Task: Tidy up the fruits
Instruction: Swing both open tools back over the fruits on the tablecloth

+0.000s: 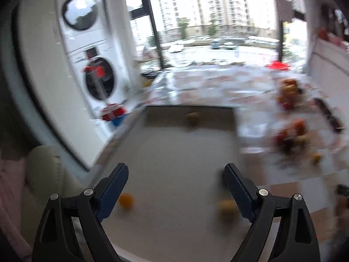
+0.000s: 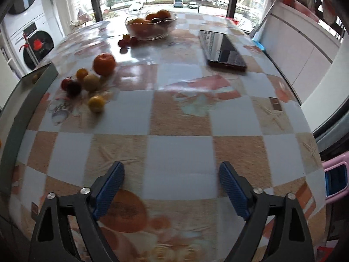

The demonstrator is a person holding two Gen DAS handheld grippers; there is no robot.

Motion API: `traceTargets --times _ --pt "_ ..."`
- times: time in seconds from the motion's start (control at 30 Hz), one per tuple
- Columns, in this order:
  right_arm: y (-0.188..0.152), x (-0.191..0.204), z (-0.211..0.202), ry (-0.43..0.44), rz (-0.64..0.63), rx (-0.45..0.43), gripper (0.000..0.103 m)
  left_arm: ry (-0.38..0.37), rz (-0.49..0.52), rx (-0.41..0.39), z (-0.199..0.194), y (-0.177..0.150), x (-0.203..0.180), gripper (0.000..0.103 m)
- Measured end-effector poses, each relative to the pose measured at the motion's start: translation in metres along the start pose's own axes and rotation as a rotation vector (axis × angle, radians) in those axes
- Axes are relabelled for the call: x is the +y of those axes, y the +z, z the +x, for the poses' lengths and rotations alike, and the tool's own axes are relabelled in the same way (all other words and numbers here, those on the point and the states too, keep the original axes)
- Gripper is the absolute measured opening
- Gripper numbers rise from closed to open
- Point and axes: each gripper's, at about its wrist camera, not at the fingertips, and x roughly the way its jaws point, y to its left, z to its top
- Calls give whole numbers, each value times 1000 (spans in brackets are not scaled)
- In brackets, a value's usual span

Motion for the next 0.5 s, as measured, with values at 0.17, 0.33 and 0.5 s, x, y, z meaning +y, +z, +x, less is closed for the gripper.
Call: traceTargets --times 0.17,0.33,0.5 --pt "-12 -1 -2 -3 5 -88 103 -240 65 66 -9 -6 -62 90" --pt "-15 0 -1 -4 3 -103 103 -254 161 125 8 -25 -112 90" --pt "-14 0 -1 -1 3 -111 103 -228 164 198 31 -41 -125 91"
